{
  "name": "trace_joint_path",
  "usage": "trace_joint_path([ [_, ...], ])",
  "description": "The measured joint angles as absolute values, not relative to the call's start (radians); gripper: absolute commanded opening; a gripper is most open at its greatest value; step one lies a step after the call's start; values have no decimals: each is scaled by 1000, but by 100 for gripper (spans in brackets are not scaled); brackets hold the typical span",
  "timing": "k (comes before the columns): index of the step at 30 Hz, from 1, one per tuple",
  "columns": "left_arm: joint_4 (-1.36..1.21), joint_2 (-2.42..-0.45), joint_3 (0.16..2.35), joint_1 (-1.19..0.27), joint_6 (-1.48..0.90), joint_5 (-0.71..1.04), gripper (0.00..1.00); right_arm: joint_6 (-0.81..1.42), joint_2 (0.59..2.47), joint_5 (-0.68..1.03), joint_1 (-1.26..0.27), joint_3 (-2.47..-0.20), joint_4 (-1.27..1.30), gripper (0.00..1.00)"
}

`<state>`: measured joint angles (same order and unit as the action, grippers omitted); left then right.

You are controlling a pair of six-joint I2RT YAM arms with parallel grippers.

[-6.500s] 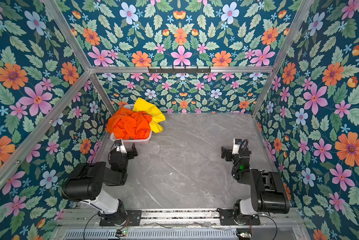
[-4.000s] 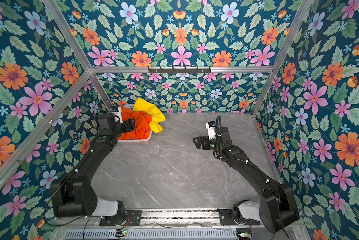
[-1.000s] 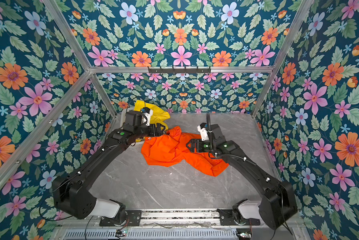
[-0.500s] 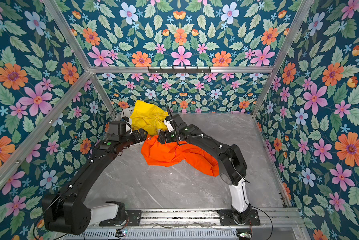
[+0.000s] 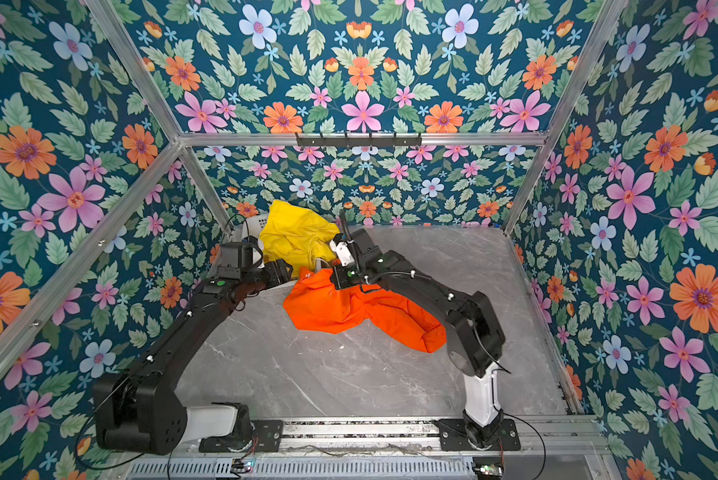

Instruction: Fold and stack the shorts

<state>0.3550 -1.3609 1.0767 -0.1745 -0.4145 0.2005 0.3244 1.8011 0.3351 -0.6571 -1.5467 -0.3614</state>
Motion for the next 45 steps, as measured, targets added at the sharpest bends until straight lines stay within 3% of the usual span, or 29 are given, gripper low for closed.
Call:
trace_joint_path([
  [5,366,-1516,1214,-267,-360,208,83,330,1539,302,-486,-1316,-337,0],
  [10,367,-1721,1427,-361,-315,222,84,332,1401,293,-338,-1150,-371,0],
  [20,435,-2117,1792,-405,-278,256,83,333,1281,290,-279,-1033,-411,0],
  [25,458,-2148,1771,-404,-257,231,86,332,1260,305,-237,-1033,-442,0],
  [36,467,-2009,1560,-321,-257,212,87,317,1208,356,-70,-1002,-505,0],
  [37,462,-1993,1543,-318,-252,214,88,312,1209,358,-64,-1002,-508,10],
  [38,455,-1975,1526,-318,-247,222,87,310,1211,359,-62,-1005,-514,28],
  [40,432,-1935,1494,-319,-236,262,88,307,1220,361,-63,-1026,-533,52],
  [45,324,-1839,1432,-323,-239,400,88,284,1245,315,-80,-1121,-578,59],
])
